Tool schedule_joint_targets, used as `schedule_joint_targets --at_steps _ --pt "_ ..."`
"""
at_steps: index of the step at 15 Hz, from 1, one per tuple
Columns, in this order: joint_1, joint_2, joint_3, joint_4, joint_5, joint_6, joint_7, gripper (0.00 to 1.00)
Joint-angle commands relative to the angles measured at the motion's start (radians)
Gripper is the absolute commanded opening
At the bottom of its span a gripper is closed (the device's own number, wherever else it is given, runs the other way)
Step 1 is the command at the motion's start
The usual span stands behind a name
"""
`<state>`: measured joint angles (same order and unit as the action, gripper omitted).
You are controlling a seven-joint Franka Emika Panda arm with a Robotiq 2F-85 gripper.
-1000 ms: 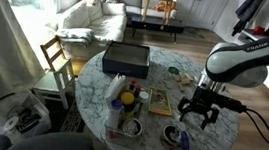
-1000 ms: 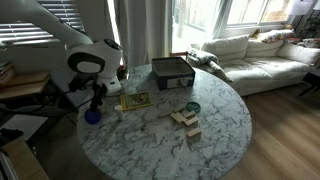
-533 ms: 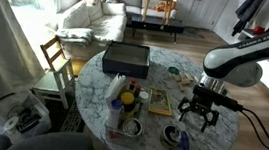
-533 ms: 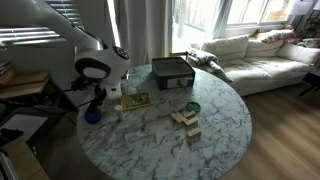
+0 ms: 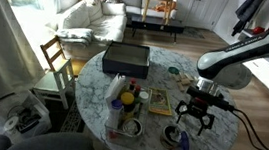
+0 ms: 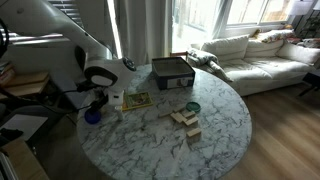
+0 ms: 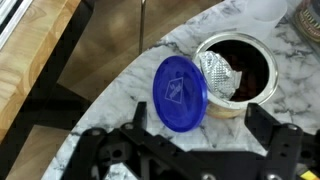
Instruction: Put the blue lid in the clear case on the left
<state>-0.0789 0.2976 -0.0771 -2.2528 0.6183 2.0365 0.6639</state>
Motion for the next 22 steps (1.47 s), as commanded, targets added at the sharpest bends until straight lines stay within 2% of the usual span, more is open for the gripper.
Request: schedule_joint_targets --at_steps 1,6,9,11,14,18,22 --pt "-0.011 0.065 -0.017 0.05 0.028 -0.073 0.037 1.0" --pt "-0.017 0.104 -0.033 0.08 0.027 -0.133 0.088 0.95" --pt "-0.021 0.12 -0.038 0.093 0.034 -0.158 0.109 0.98" --pt "-0.021 0.13 -0.039 0.101 0.039 -0.166 0.124 0.96" --pt "-0.024 0.145 -0.041 0.112 0.052 -0.178 0.139 0.9" --pt "-0.025 0.163 -0.045 0.119 0.061 -0.185 0.156 0.87" --pt "-0.028 0.18 -0.047 0.127 0.065 -0.193 0.16 0.73"
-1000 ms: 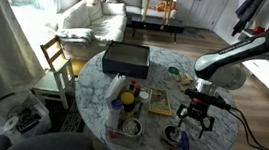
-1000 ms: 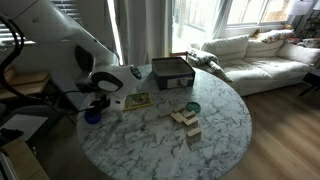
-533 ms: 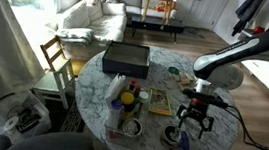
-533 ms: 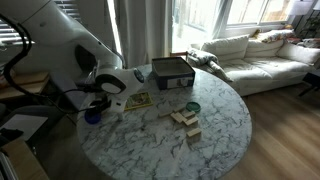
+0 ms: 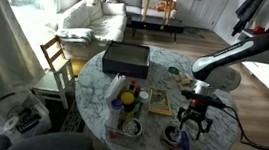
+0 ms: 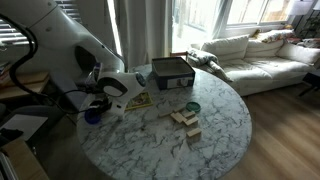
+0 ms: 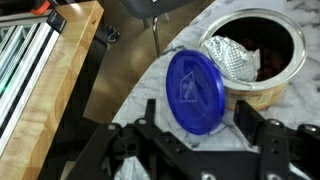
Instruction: Put the blue lid in the clear case on the left
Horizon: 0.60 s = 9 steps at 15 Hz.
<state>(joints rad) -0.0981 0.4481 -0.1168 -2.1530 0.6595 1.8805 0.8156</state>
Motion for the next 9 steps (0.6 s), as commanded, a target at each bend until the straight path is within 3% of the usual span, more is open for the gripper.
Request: schedule_joint_targets --at_steps 1,2,8,9 --pt "-0.01 0.032 -0.007 0.029 0.025 -0.038 0.01 0.68" --pt "-0.011 0.034 -0.008 0.029 0.026 -0.039 0.011 0.64" --pt "-0.015 0.043 -0.01 0.032 0.036 -0.041 0.013 0.13" --pt "-0.015 0.042 -0.011 0.032 0.038 -0.042 0.013 0.1"
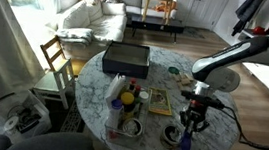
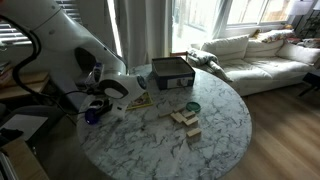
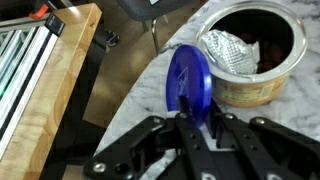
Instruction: Put the blue lid in the clear case on the left
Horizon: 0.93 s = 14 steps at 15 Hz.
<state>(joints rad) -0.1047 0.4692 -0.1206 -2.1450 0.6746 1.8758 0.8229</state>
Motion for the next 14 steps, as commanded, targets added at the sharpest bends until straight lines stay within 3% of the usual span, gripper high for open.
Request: schedule_joint_targets --at_steps 1,7,14 --pt "-0.009 0.019 -0.008 0.022 0.025 -0.037 0.006 0.02" --pt "0.006 -0.068 -0.036 -0.018 -0.027 -0.054 0.033 0.02" --pt "0.073 -0.279 -0.011 -0.011 -0.277 -0.141 0.141 0.02"
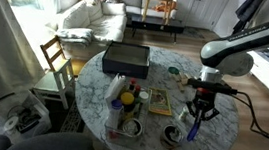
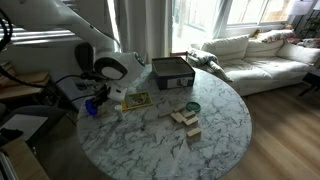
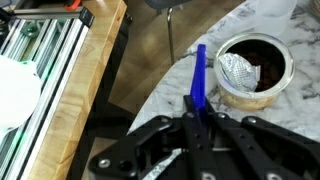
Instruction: Put the blue lid in the clear case on the left
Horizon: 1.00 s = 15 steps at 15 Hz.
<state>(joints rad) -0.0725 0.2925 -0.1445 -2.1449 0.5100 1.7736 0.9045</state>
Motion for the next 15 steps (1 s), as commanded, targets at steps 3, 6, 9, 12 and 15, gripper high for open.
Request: schedule_joint_targets --at_steps 3,6,9,12,15 --pt "0.089 -0.172 0.066 0.033 -0.222 -0.083 0.1 0.02" --pt "0.139 -0.196 0.136 0.102 -0.298 -0.106 0.119 0.02" --pt "0.188 -0.184 0.202 0.172 -0.38 -0.099 0.113 0.02" --pt "0.238 -0.162 0.254 0.234 -0.477 -0.084 0.105 0.02" --pt "0.279 -0.131 0.29 0.29 -0.585 -0.062 0.083 0.02"
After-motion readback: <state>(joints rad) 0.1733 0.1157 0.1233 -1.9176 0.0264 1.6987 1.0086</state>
